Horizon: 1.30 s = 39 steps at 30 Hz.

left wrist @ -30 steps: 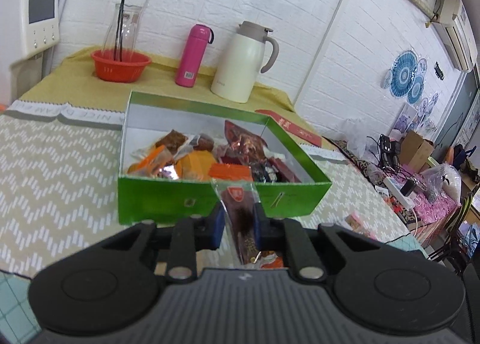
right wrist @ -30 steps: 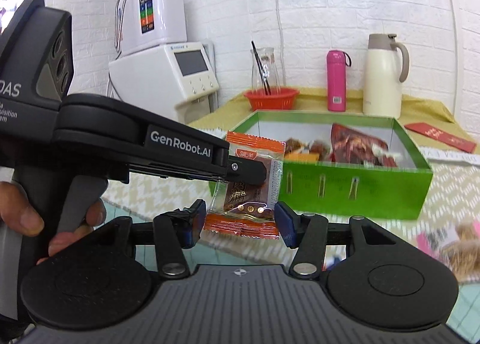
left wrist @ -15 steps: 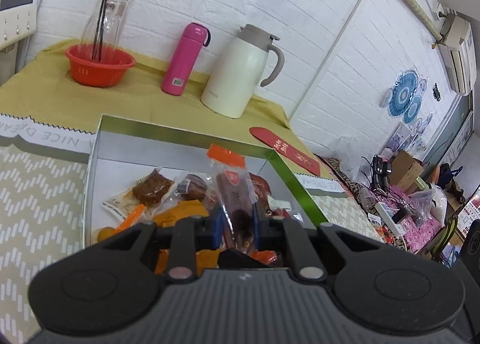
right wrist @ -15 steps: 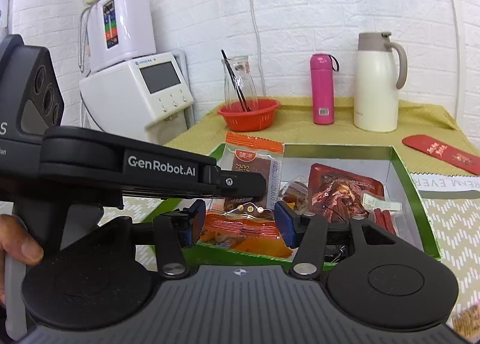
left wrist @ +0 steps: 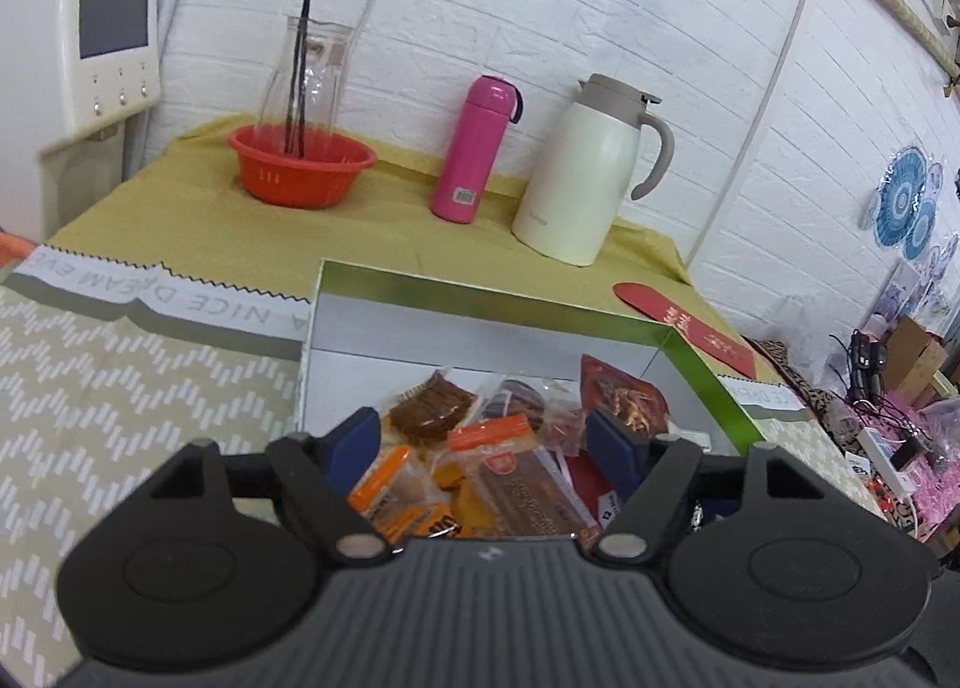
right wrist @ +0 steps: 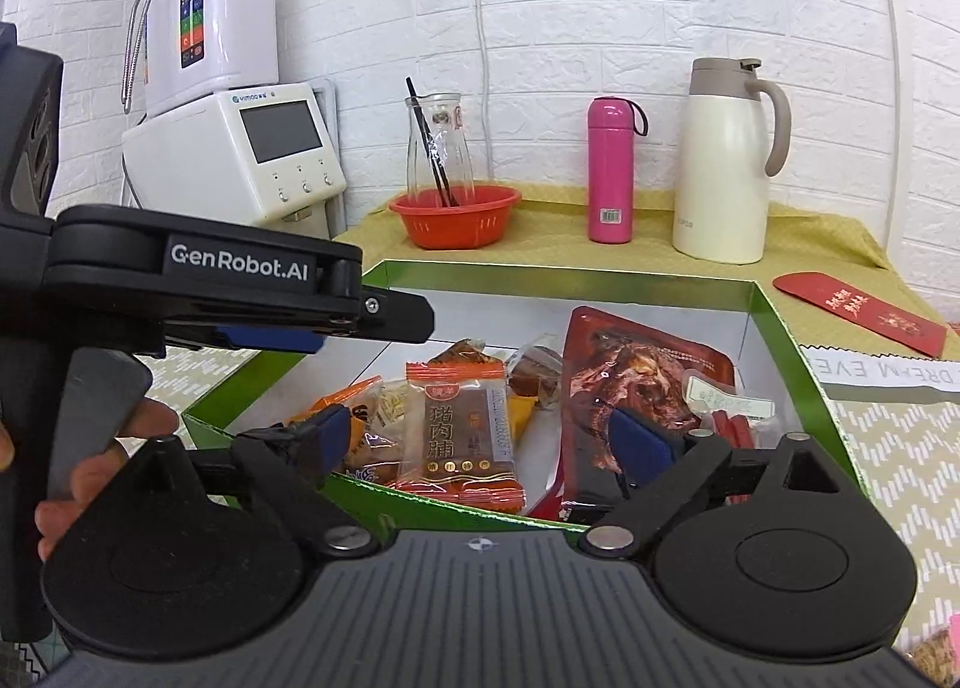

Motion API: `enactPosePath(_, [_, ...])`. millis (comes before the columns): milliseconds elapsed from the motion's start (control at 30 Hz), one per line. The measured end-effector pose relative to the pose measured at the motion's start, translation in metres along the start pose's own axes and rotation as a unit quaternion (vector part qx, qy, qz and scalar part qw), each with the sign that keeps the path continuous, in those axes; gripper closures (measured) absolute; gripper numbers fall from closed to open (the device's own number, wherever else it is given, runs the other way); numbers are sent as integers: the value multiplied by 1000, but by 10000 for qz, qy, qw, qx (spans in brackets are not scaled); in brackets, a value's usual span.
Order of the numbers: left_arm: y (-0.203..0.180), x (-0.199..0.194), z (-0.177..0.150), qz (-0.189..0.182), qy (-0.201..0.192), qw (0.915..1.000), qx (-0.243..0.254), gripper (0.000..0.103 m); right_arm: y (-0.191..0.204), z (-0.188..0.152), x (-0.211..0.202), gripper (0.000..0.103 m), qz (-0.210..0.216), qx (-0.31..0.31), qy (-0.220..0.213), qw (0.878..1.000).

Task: Organize snacks
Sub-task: 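Carry both held packets up and over the green box, then open both grippers to drop the packets into the green box, then grasp the cream wafer packet with black band using the left gripper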

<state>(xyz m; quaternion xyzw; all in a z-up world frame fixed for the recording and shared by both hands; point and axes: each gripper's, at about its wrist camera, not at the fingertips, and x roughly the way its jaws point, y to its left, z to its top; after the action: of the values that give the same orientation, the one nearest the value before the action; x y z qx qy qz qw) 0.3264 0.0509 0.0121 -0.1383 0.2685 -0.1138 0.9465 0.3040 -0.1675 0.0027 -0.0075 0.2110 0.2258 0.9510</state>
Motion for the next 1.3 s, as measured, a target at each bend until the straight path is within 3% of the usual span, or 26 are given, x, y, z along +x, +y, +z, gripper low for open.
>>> enactPosePath(33, [-1,-2,0,51,-3,10000,15,8,0,0,-2,0,-16,-4,-3,10000])
enactPosePath(200, [-10,-22,-4,185,-223,9993,256,7,1,4,-17,0,-33,74,-67,9999])
enactPosePath(433, [-15,-47,-9,317,-220,9987,336,7,9,0,-46,0,72,134,-153,9998])
enactPosePath(800, [-4,-90,-33,243,-55,9986,466,7,27,-17,-73,0,294,287,207,9989])
enactPosePath(1067, [37,-87,-53,89,610,9981,18,7,54,-45,-52,0,702,-58,819,9941])
enactPosePath(1233, [44,-74,-68,-92,868,9962,27,7,67,-50,-36,0,793,-135,1081,9909])
enactPosePath(1300, [45,-68,-71,-183,969,9951,38,13,70,-51,-31,0,778,-172,1124,9905])
